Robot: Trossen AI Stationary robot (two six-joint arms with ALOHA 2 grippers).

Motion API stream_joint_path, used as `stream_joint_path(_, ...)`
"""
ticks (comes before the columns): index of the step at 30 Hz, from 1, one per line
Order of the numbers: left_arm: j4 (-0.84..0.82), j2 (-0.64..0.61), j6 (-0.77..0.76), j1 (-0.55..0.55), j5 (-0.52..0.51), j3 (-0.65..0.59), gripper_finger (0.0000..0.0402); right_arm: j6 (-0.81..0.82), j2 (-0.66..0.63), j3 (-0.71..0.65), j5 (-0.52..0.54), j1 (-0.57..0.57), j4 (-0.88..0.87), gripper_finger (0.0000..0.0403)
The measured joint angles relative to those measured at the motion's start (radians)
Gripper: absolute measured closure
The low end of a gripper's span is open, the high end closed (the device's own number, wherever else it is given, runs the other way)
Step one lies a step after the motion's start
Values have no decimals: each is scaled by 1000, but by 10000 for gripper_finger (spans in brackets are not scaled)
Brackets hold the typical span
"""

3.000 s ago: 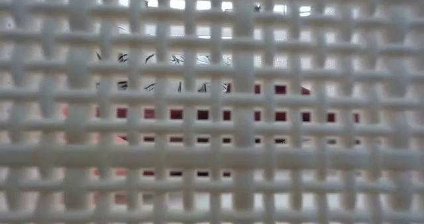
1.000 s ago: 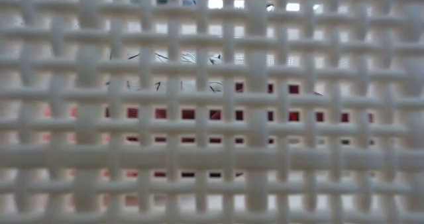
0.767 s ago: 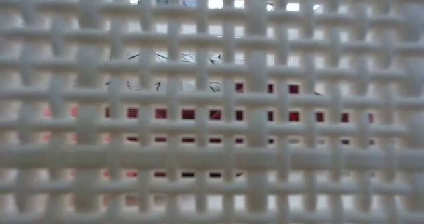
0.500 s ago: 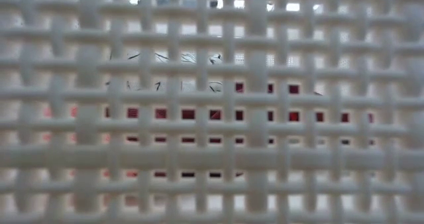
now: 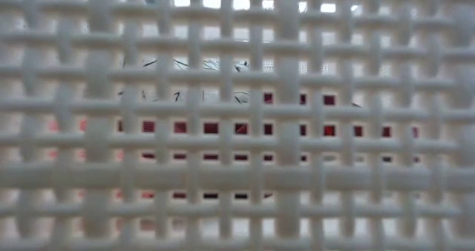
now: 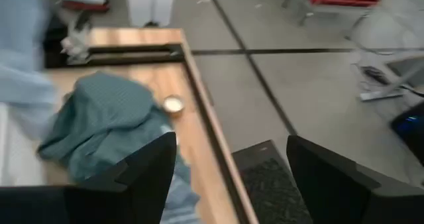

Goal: Sort clothes
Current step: Put the light blue polo shirt into the white laundry bin

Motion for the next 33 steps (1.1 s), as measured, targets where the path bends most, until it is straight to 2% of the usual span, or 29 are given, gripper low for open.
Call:
stream_joint_path(4, -88, 121, -24, 0, -66, 210, 379, 2, -22, 0, 4, -37, 8, 129)
stream_joint_path(10, -220, 305, -27, -29, -63, 569, 379, -7, -27, 0, 1, -89, 5, 129)
stream_joint_path(14, -289, 394, -26, -87, -45, 734, 379, -36, -27, 0, 2, -128, -9, 129)
stream_joint_path(20, -310, 466, 7, -217, -47, 833, 379, -34, -27, 0, 2, -203, -44, 129)
stream_joint_path(25, -307, 493, 35, -313, -98, 871, 379, -19, -27, 0, 1, -244, -99, 129)
stream_joint_path(33, -315, 522, 153, -506, -103, 879, 379, 44, -26, 0, -2, -269, -141, 129)
